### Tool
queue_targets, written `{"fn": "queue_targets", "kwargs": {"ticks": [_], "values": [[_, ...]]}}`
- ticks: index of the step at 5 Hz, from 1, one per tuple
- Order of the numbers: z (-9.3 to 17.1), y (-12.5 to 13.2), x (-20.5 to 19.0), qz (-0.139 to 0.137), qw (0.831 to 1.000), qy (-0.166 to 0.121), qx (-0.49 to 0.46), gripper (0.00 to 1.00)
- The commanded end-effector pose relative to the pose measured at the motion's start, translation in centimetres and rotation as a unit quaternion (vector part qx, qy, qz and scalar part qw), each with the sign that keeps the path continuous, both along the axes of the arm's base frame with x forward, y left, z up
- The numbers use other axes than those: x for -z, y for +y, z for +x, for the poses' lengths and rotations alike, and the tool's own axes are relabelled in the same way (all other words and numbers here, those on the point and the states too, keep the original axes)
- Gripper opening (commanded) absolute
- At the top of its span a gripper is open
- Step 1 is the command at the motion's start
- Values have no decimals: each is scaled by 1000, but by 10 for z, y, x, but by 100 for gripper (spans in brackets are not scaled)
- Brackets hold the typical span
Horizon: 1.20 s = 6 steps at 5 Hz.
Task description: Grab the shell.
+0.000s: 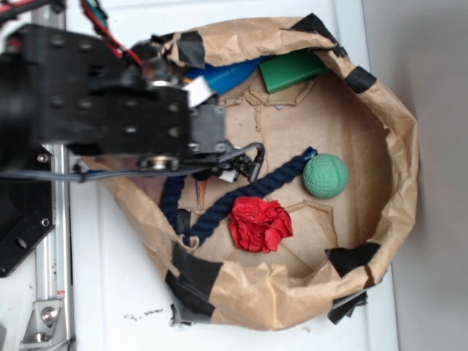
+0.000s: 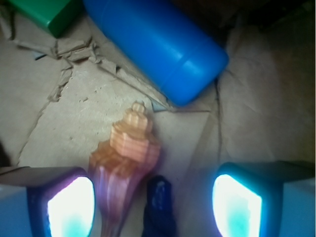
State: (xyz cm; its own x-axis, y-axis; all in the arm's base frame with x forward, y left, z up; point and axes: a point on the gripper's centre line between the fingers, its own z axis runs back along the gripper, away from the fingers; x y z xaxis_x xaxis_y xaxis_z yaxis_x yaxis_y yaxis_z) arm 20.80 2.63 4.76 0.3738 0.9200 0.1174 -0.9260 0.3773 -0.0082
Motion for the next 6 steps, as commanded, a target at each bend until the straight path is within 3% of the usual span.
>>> {"fn": "queue_targets", "kwargs": {"ticks": [1, 2, 3, 4, 5, 6], "values": [[7, 22, 24, -9, 1000, -14, -13, 100], [7, 6, 41, -32, 999, -7, 7, 100], [1, -13, 51, -41, 998, -5, 48, 100], [-1, -17, 51, -42, 997, -11, 60, 100], [2, -16, 44, -49, 997, -23, 60, 0], [5, -14, 33, -58, 995, -33, 77, 0]]}}
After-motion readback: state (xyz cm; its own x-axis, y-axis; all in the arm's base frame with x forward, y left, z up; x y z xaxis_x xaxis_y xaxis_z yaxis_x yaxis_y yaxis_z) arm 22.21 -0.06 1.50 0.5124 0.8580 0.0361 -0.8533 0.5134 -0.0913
